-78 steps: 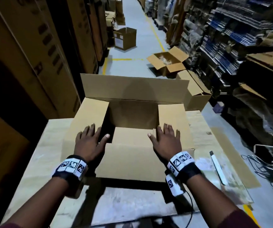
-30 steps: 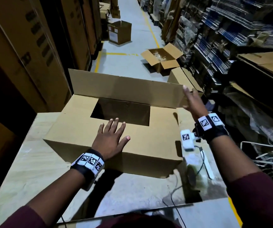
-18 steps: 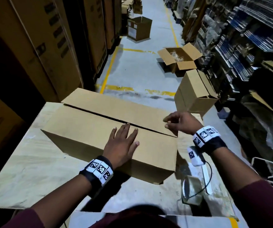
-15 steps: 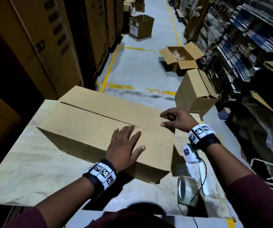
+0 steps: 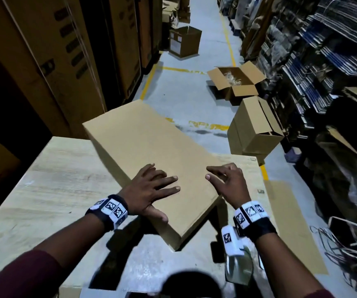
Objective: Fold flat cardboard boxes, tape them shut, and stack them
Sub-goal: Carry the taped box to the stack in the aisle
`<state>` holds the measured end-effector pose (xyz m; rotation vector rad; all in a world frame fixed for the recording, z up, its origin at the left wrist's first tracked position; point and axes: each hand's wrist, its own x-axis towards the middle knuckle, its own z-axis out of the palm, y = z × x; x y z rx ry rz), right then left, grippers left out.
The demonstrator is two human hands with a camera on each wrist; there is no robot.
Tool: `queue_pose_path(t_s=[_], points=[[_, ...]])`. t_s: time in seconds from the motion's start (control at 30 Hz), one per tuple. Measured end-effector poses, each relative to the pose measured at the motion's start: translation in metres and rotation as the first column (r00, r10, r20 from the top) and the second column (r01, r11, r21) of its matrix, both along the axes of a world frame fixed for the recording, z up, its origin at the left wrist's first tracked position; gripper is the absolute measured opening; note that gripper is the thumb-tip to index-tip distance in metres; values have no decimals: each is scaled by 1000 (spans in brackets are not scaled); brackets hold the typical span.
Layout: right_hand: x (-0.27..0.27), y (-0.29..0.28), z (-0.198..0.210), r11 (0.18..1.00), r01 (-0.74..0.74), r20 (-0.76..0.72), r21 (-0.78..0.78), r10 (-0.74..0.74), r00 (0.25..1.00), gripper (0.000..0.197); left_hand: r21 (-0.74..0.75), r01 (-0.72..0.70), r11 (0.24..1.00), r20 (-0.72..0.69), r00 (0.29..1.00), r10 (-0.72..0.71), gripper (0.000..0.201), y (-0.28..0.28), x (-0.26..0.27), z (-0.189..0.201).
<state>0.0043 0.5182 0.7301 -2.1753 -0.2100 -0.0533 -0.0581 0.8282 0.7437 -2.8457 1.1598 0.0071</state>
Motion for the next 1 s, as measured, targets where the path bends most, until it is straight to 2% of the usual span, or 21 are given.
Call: queue_pose_path(t_s=[0.1, 0.17, 0.23, 0.33, 0.4, 0.5, 0.57, 0.63, 0.7, 0.9, 1.0], points=[[-29, 13, -3, 975, 170, 87, -143, -158, 984, 25, 19, 39, 999, 17, 999, -39, 87, 21, 8, 7], [-51, 29, 0, 958, 211, 127, -194, -189, 974, 29, 8, 33, 999, 32, 999, -33, 82, 41, 7, 11], [-74, 46, 3, 947, 176, 138, -267, -143, 980, 41, -42, 14, 999, 17, 1000, -13, 72, 65, -1, 12], [-99, 60, 2, 909, 16, 104, -416, 30, 994, 69, -218, -81, 973, -49, 996, 72, 57, 93, -31, 6], [-100, 63, -2, 884, -123, 96, -451, 185, 978, 86, -329, -253, 910, -196, 961, 196, 60, 99, -60, -1], [-83, 62, -8, 830, -345, 11, -438, 389, 921, 100, -448, -465, 764, -356, 876, 324, 86, 81, -98, -9], [-77, 63, -10, 806, -394, 13, -442, 445, 896, 103, -482, -549, 683, -390, 832, 394, 101, 65, -115, -18], [-78, 65, -11, 819, -379, 21, -431, 428, 903, 105, -540, -608, 581, -399, 794, 460, 101, 52, -126, -28], [-85, 69, -12, 837, -361, 16, -412, 403, 915, 105, -600, -610, 517, -379, 787, 487, 97, 50, -130, -34], [-111, 89, -16, 856, -301, 121, -420, 382, 916, 100, -688, -488, 538, -323, 869, 375, 88, 79, -124, -33], [-117, 101, 6, 881, -233, 222, -412, 345, 912, 89, -718, -422, 554, -277, 903, 329, 85, 93, -114, -13]])
